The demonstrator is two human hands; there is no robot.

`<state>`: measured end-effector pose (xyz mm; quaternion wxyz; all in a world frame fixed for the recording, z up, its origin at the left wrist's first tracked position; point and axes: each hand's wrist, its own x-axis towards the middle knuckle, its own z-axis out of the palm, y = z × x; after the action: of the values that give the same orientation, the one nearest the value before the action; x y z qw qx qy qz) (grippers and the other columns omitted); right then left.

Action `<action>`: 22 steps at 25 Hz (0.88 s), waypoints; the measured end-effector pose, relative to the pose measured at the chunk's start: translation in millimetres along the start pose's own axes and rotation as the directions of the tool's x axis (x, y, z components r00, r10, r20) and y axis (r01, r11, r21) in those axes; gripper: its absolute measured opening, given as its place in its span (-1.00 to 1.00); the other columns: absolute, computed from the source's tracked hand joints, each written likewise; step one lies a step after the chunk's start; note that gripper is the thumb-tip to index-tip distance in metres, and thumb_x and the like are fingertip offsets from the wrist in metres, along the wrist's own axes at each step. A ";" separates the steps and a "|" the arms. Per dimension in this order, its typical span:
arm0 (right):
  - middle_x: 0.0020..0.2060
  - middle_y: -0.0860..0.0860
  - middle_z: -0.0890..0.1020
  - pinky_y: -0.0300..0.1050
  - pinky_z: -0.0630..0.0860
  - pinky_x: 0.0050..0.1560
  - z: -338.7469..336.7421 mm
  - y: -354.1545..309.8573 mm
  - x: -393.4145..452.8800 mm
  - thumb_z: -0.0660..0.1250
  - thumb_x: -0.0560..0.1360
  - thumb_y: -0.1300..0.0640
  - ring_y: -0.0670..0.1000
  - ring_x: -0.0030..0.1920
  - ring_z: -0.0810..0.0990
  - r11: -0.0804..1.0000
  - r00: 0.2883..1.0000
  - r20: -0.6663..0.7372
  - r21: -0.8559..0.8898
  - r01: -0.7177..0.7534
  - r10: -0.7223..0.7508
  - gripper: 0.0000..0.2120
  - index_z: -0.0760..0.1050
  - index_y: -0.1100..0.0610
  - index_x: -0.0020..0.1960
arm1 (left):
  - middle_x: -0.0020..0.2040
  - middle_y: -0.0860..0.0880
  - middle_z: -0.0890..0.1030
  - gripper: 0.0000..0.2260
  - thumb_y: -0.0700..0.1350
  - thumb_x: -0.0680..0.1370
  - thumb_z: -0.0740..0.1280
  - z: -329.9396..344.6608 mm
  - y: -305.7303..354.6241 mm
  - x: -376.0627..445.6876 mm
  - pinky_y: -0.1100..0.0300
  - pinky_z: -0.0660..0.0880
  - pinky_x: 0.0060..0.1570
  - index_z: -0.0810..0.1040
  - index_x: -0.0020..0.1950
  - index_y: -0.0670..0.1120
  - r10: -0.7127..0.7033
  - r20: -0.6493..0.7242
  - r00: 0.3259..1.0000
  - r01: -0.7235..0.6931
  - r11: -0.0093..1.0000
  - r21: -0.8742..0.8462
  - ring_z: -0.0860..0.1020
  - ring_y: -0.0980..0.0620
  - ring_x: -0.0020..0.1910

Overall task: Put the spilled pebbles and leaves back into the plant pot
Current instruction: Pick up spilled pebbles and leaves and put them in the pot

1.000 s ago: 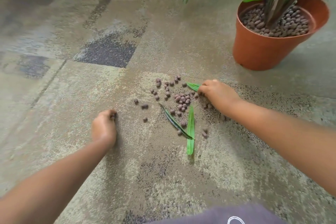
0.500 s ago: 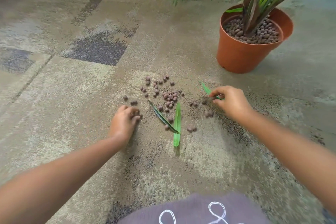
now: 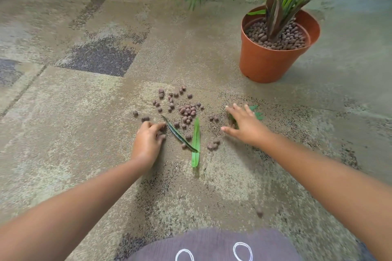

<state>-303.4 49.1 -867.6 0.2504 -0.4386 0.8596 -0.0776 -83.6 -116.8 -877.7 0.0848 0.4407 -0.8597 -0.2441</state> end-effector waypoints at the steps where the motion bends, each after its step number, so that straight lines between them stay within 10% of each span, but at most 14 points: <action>1: 0.49 -0.03 -0.08 0.10 -0.24 0.38 2.3 -6.1 -0.6 0.16 0.45 -0.24 0.10 0.48 -0.13 1.000 1.000 -0.018 -0.024 0.019 -0.019 -0.27 -0.12 -0.09 0.49 | 0.03 0.03 0.41 -0.65 -0.19 0.49 0.30 -0.2 -0.5 1.9 0.25 0.34 0.09 0.46 0.28 -0.07 0.007 0.008 1.000 -0.007 1.000 0.010 0.39 0.09 0.00; 5: 0.49 -0.07 -0.14 0.23 -0.08 0.44 15.0 -18.8 -45.2 -0.03 0.48 -0.32 0.02 0.48 -0.15 0.932 0.928 -0.122 -0.144 0.333 -0.351 -0.35 -0.16 -0.14 0.47 | 0.05 -0.05 0.43 -0.77 -0.21 0.48 0.31 -1.3 2.3 9.0 0.25 0.33 0.03 0.51 0.14 -0.11 0.006 0.013 1.000 -0.006 1.000 0.012 0.39 0.06 -0.03; 9: 0.49 -0.05 0.12 0.20 0.05 0.42 56.1 36.8 -155.2 0.01 0.56 -0.18 0.03 0.49 0.00 0.417 0.437 0.297 -0.131 0.900 -0.849 -0.50 0.13 -0.08 0.47 | 0.01 -0.01 0.38 -0.79 -0.23 0.48 0.30 -2.4 2.6 10.0 0.26 0.33 -0.08 0.51 0.12 -0.11 -0.011 0.016 1.000 0.011 1.000 0.001 0.40 0.05 -0.06; 11: 0.43 -0.08 0.27 0.06 0.29 0.34 49.1 71.8 -174.1 -0.03 0.61 -0.01 -0.01 0.45 0.17 0.293 0.352 0.362 -0.210 0.933 -0.863 -0.61 0.28 -0.05 0.41 | 0.02 -0.03 0.39 -0.81 -0.21 0.48 0.31 -1.3 3.6 11.3 0.25 0.33 -0.08 0.51 0.10 -0.10 -0.024 0.028 0.999 0.024 1.000 -0.004 0.40 0.04 -0.06; 17: -0.02 -0.07 0.64 -0.29 0.57 -0.13 29.8 67.3 -151.1 0.26 0.46 0.17 -0.09 0.01 0.56 0.477 0.509 0.281 -0.178 0.861 -0.813 -0.80 0.58 0.00 0.03 | 0.00 -0.05 0.40 -0.86 -0.16 0.48 0.32 -4.5 10.6 14.4 0.21 0.43 -0.02 0.51 0.03 -0.12 -0.061 0.029 0.998 0.062 0.997 -0.049 0.45 0.00 -0.09; 22: -0.08 0.00 0.64 -0.32 0.44 0.06 -2.9 38.7 -87.3 0.21 0.47 0.11 -0.04 -0.04 0.57 0.865 0.863 -0.048 -0.021 0.502 -0.502 -0.80 0.59 0.09 -0.03 | -0.15 -0.06 0.51 -0.97 -0.21 0.52 0.26 -6.5 28.6 12.1 0.29 0.43 -0.37 0.48 -0.08 -0.14 -0.354 0.115 0.928 0.366 0.812 -0.455 0.50 0.08 -0.33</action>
<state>-289.7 141.4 -847.2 0.1972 -0.6459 0.7225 -0.1480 -109.0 -114.6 -858.8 0.1304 0.5583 -0.6770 -0.4614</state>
